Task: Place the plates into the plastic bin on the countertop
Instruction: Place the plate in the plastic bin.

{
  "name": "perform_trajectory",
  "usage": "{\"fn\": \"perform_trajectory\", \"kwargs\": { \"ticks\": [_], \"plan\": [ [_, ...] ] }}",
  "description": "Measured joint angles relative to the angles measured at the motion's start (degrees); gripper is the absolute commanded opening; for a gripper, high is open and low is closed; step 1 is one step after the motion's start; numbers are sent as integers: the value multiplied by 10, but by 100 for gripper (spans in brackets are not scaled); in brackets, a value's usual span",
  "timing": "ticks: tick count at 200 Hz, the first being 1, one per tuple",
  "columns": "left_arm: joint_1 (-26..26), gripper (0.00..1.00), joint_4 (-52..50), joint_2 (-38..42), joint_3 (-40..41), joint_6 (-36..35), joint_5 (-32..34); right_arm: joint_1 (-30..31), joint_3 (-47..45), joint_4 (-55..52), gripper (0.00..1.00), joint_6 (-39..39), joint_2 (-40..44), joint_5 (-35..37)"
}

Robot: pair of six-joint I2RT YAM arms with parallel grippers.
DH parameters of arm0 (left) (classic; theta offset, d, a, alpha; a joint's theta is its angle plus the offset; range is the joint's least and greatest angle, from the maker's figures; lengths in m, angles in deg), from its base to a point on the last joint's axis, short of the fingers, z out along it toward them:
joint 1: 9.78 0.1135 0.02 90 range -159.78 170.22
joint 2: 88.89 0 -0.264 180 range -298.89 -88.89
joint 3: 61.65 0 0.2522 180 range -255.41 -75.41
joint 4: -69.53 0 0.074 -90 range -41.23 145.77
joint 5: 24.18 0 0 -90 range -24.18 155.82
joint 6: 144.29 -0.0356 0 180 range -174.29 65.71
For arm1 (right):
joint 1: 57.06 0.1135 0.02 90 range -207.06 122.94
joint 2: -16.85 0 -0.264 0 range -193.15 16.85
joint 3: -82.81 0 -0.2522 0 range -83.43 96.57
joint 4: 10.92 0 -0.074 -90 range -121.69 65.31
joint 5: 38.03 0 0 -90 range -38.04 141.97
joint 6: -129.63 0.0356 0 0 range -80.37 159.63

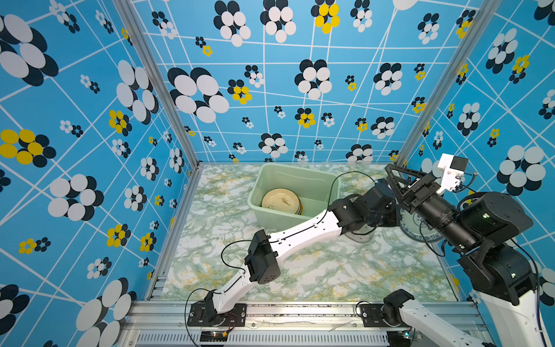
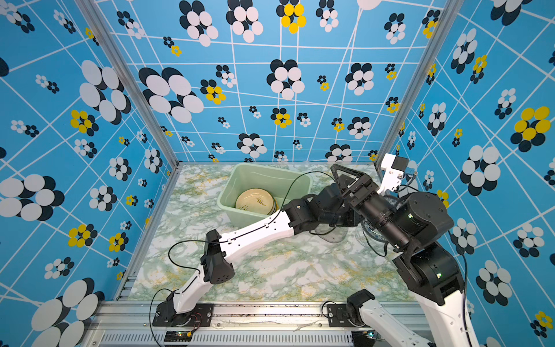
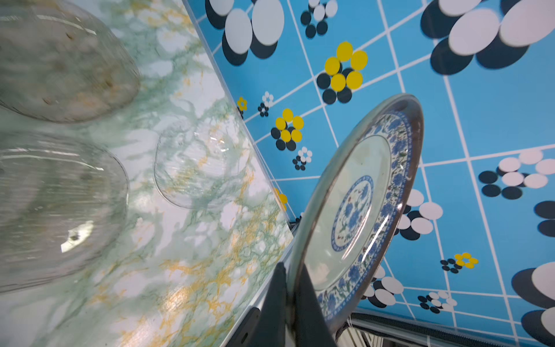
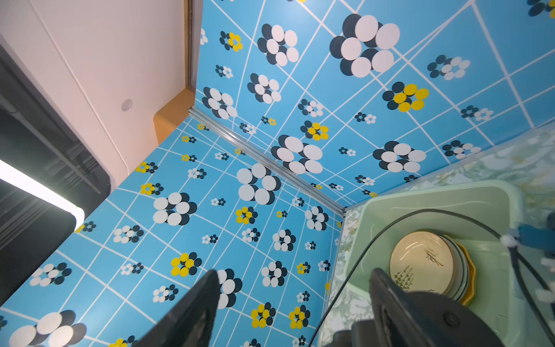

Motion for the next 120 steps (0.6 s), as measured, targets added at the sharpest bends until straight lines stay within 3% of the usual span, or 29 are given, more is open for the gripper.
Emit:
{"fn": "perform_trajectory", "kwargs": {
  "ticks": [67,120],
  "plan": [
    [122,0,-122,78,-16,-86,25,0,42,5,79,2,-33,-88],
    [188,0,-234,156,-13,-149,34,0,19,-91,76,-36,-14,-74]
  ]
}}
